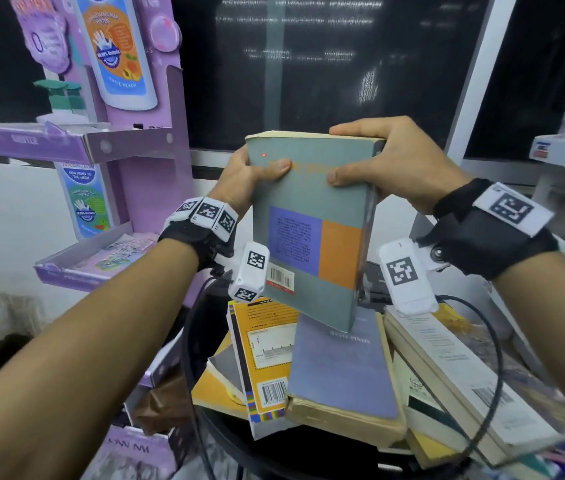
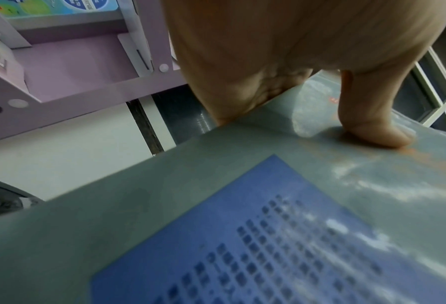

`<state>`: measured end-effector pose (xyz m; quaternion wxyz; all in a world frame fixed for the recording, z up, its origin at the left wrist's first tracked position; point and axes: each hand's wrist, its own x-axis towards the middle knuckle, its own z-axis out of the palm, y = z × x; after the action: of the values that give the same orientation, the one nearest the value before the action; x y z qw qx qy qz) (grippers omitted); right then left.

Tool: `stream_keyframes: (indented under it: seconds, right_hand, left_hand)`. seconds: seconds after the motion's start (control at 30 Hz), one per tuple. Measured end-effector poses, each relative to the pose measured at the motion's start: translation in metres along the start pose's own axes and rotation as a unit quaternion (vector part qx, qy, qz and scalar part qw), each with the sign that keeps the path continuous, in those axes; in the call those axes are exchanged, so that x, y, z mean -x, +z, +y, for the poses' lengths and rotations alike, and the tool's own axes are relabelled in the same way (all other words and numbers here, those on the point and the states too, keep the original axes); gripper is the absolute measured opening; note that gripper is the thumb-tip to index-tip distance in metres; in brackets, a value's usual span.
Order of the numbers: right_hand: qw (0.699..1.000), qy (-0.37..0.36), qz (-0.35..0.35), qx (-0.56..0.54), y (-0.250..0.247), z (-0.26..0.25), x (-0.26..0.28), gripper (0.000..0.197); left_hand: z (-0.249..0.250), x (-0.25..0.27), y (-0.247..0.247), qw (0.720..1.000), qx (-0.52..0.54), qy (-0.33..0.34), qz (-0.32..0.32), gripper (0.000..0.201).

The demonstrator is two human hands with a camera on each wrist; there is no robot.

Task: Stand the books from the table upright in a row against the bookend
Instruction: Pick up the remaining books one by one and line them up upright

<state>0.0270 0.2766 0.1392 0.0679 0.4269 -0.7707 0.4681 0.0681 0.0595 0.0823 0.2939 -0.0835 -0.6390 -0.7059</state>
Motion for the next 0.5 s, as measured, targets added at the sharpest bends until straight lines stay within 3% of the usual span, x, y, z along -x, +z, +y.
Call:
stream_keyframes:
  seconds: [0.33, 0.43, 0.5]
  right_hand:
    - [0.995, 0.024, 0.076, 0.062, -0.021, 0.029, 0.001, 0.053]
    - [0.992, 0.032, 0.090, 0.085, -0.022, 0.038, 0.000, 0.050]
    - [0.989, 0.035, 0.101, 0.099, -0.023, 0.042, -0.002, 0.050]
  left_hand:
    - [-0.020, -0.021, 0.025, 0.990, -0.116, -0.055, -0.051, 0.048]
    - [-0.031, -0.025, 0.028, 0.987, -0.139, -0.067, -0.038, 0.054]
    - [-0.038, -0.029, 0.029, 0.984, -0.162, -0.073, -0.019, 0.045]
